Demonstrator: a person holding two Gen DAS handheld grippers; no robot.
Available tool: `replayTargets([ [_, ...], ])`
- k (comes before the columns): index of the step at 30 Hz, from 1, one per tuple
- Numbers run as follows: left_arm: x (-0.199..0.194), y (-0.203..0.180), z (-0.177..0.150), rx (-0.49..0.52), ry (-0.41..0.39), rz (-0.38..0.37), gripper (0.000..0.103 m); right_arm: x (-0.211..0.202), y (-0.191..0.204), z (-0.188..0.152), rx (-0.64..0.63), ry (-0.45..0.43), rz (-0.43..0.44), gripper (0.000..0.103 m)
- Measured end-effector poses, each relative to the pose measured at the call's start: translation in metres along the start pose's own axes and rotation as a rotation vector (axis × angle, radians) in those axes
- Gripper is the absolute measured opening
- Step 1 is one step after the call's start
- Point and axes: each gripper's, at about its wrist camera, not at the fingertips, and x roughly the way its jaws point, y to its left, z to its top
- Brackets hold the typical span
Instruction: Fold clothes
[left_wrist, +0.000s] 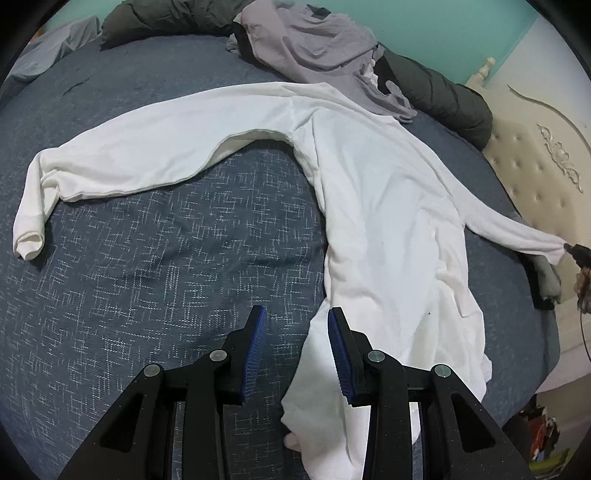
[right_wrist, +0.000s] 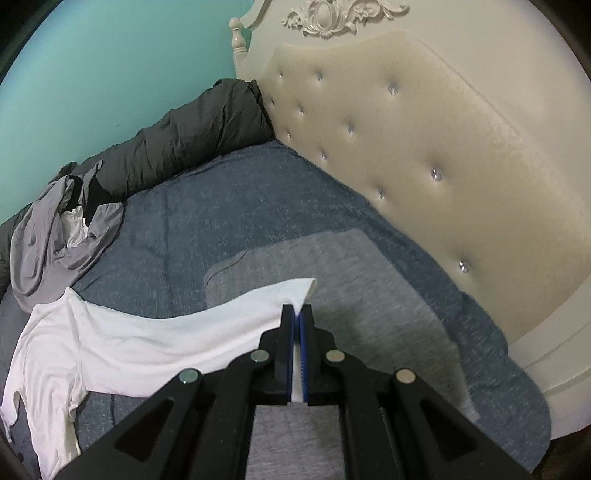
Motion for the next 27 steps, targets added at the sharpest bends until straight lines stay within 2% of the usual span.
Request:
replayTargets([
  [7, -0.012, -0.008, 0.003, 0.035, -0.003, -0.013, 0.037, -0.011, -0.005, -0.011, 0.007, -0.001, -0.083, 0.005],
  [9, -0.014, -0.009, 0.003, 0.041, 0.001, -0.019, 0.037, -0.022, -0.007, -0.013, 0.015, -0.02, -0.091, 0.006],
  [11, -0.019, -0.011, 0.003, 0.052, -0.002, -0.024, 0.037, -0.032, -0.01, -0.013, 0.017, -0.031, -0.134, 0.008],
  [15, -0.024, -0.016, 0.001, 0.076, 0.013, -0.047, 0.037, -0.053, 0.0, -0.024, 0.036, -0.033, -0.027, 0.01],
  [16, -0.024, -0.017, 0.0, 0.081, 0.021, -0.053, 0.037, -0.056, 0.009, -0.031, 0.025, -0.026, 0.005, 0.016],
  [17, -0.024, -0.018, -0.001, 0.085, 0.03, -0.059, 0.038, -0.059, 0.019, -0.037, 0.015, -0.019, 0.036, 0.028],
  [19, -0.022, -0.02, -0.004, 0.093, 0.052, -0.067, 0.038, -0.063, 0.039, -0.052, -0.004, -0.002, 0.104, 0.042],
  [21, -0.019, -0.021, -0.009, 0.097, 0.084, -0.081, 0.038, -0.063, 0.065, -0.075, -0.023, 0.038, 0.192, 0.043],
  [24, -0.016, -0.023, -0.017, 0.103, 0.124, -0.098, 0.038, -0.056, 0.112, -0.115, -0.072, 0.166, 0.323, 0.043],
  [27, -0.017, -0.024, -0.026, 0.115, 0.151, -0.101, 0.038, -0.051, 0.155, -0.15, -0.142, 0.262, 0.4, 0.043],
])
